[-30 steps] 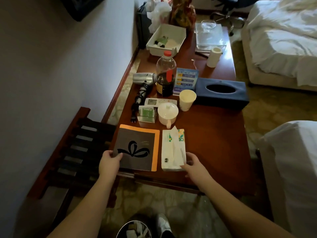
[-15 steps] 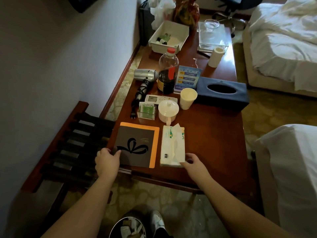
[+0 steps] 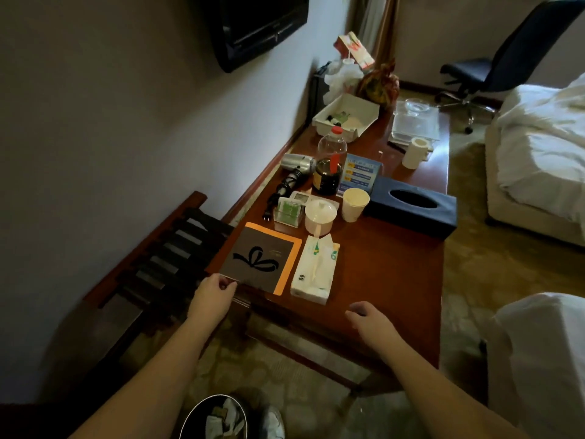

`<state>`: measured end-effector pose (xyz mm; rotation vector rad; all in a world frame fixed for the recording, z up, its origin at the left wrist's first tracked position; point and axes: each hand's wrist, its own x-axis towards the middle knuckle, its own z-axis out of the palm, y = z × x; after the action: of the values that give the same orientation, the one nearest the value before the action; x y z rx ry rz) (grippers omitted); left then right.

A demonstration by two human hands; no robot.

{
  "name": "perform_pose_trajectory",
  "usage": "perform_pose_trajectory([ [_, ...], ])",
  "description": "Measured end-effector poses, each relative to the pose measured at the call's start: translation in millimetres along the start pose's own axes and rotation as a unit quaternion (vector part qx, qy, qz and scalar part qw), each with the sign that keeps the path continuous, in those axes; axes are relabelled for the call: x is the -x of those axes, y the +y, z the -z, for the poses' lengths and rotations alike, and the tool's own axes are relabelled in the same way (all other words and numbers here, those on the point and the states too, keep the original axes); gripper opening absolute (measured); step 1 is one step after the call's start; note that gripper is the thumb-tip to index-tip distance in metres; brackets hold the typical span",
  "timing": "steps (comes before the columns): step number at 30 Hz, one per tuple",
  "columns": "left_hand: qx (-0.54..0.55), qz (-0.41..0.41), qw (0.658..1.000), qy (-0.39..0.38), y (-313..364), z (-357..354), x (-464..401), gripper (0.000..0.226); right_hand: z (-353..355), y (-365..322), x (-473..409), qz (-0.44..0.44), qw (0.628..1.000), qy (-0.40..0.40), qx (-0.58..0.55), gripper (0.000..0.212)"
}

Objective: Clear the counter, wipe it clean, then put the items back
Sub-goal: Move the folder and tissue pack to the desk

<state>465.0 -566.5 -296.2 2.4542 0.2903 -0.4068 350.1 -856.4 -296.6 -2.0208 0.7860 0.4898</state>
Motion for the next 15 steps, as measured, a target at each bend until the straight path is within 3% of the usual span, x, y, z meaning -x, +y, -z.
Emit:
perform_pose_trajectory([
  [11, 0.005, 0.01, 1.0, -0.001, -15.9, 69.8, 154.9, 0.033, 35.1, -20.3, 71.5, 0.167, 0.971, -0.014, 0.171, 0.031],
  [15, 0.005, 0.011, 0.998, 0.055, -35.0, 118.9, 208.9, 0.03, 25.1, -64.4, 107.2, 0.249, 0.943, -0.043, 0.216, 0.03],
])
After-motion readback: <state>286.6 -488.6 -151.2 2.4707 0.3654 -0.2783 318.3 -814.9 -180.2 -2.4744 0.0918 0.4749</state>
